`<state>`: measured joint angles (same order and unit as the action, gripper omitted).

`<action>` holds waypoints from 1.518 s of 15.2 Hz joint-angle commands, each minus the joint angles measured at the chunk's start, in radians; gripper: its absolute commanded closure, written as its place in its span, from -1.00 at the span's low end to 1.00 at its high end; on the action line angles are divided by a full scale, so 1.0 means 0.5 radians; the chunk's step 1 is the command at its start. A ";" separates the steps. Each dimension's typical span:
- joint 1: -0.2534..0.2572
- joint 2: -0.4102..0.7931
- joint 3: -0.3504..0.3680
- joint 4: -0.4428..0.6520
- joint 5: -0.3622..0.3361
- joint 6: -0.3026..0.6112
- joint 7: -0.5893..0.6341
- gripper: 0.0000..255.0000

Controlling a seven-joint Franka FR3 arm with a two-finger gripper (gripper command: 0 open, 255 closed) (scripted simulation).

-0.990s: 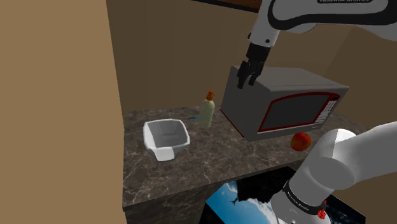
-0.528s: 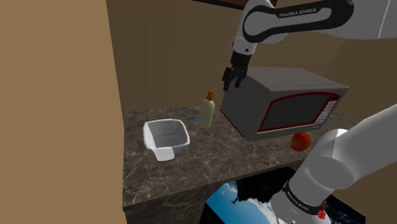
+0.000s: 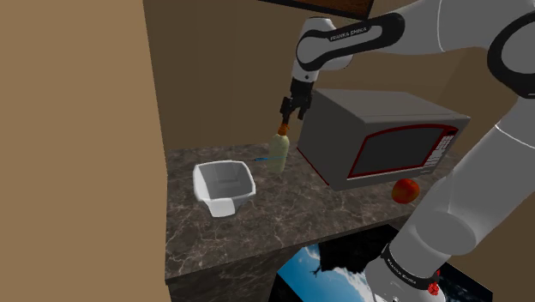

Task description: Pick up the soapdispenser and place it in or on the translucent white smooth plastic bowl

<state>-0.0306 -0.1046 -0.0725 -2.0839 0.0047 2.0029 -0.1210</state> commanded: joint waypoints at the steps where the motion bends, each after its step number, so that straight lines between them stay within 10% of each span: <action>1: -0.007 0.172 -0.010 0.121 -0.001 0.056 -0.018 -1.00; 17: -0.010 0.287 -0.011 0.032 0.006 0.261 -0.026 -1.00; 18: -0.010 0.287 -0.011 0.032 0.006 0.261 -0.026 1.00; 23: -0.010 0.287 -0.011 0.032 0.005 0.261 -0.026 1.00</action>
<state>-0.0354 0.0386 -0.0780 -2.0676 0.0076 2.1335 -0.1340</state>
